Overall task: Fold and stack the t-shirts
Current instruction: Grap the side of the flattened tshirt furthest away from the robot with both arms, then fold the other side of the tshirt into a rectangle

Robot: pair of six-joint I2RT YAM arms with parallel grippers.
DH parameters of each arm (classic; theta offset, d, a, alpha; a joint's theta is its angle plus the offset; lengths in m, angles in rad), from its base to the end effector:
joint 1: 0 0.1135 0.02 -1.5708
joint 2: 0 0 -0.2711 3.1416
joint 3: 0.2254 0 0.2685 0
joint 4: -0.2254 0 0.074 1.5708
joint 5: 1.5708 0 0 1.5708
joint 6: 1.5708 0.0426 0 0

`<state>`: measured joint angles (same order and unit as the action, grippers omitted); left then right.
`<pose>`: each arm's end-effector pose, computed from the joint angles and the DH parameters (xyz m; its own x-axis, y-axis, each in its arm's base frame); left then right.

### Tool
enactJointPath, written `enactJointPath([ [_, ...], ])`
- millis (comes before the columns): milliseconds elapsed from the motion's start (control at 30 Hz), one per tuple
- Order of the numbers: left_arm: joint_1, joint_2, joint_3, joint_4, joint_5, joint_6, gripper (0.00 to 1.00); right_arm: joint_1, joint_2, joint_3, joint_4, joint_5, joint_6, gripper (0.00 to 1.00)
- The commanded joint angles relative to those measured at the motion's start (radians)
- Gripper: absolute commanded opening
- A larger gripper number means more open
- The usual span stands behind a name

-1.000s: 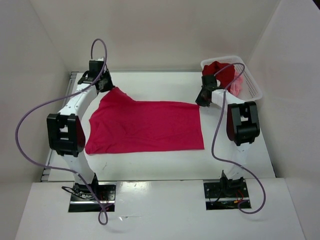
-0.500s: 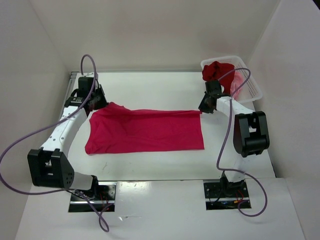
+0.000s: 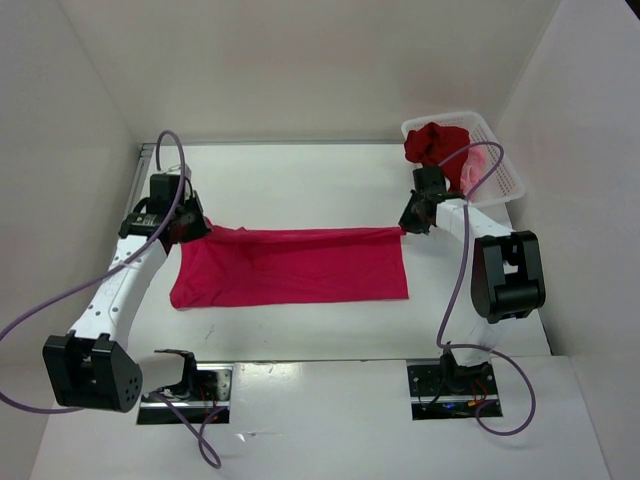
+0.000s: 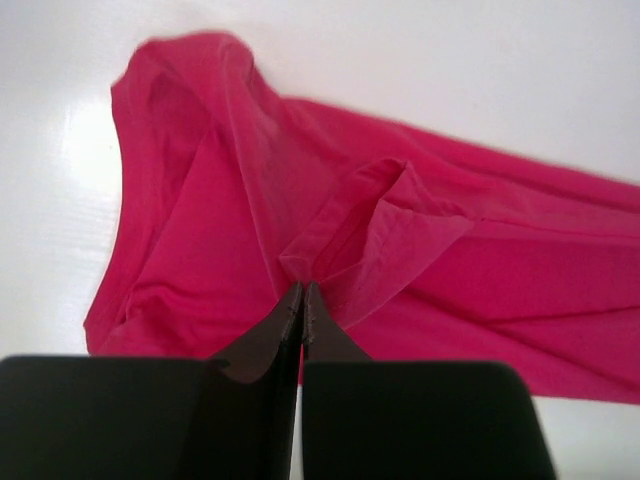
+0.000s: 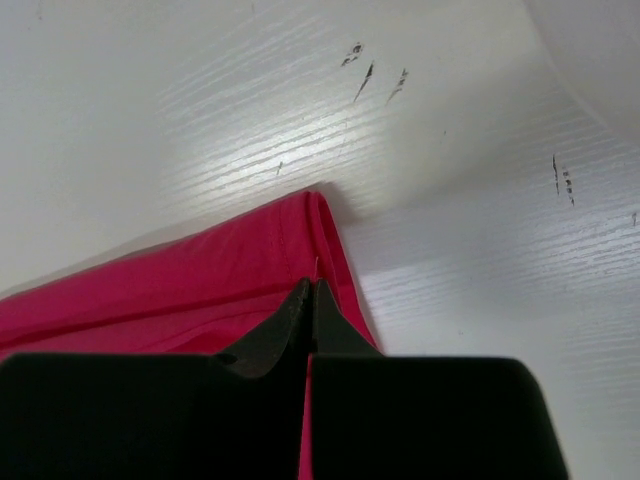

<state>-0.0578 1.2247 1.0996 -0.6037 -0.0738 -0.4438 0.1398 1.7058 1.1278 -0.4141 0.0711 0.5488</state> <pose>0.2818 -0.0132 0.3178 -0.6016 -0.3941 -0.6948 -0.2830 0.9186 -0.2760 0.3690 0.0489 0.1919 -0.7597 0.4186 -0.4976 0.3467 0.9082 0.2346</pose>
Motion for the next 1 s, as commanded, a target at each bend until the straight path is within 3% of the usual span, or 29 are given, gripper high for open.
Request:
enactJointPath([
  [0, -0.005, -0.039, -0.044, -0.054, -0.007, 0.027, 0.00, 0.006, -0.021, -0.011, -0.025, 0.013, -0.020, 0.00],
  [267, -0.014, -0.074, -0.066, -0.100, 0.003, 0.056, 0.00, 0.006, -0.009, -0.033, -0.025, 0.002, -0.020, 0.00],
  [700, -0.034, 0.050, 0.025, -0.219, 0.087, 0.106, 0.06, 0.006, 0.038, -0.033, -0.009, -0.004, -0.020, 0.07],
  [800, -0.034, 0.050, 0.034, -0.229, 0.088, 0.106, 0.10, 0.006, 0.029, -0.042, -0.009, 0.007, -0.030, 0.11],
  [967, -0.034, 0.032, 0.043, -0.263, 0.106, 0.106, 0.31, 0.006, -0.008, -0.042, -0.029, 0.032, -0.039, 0.21],
])
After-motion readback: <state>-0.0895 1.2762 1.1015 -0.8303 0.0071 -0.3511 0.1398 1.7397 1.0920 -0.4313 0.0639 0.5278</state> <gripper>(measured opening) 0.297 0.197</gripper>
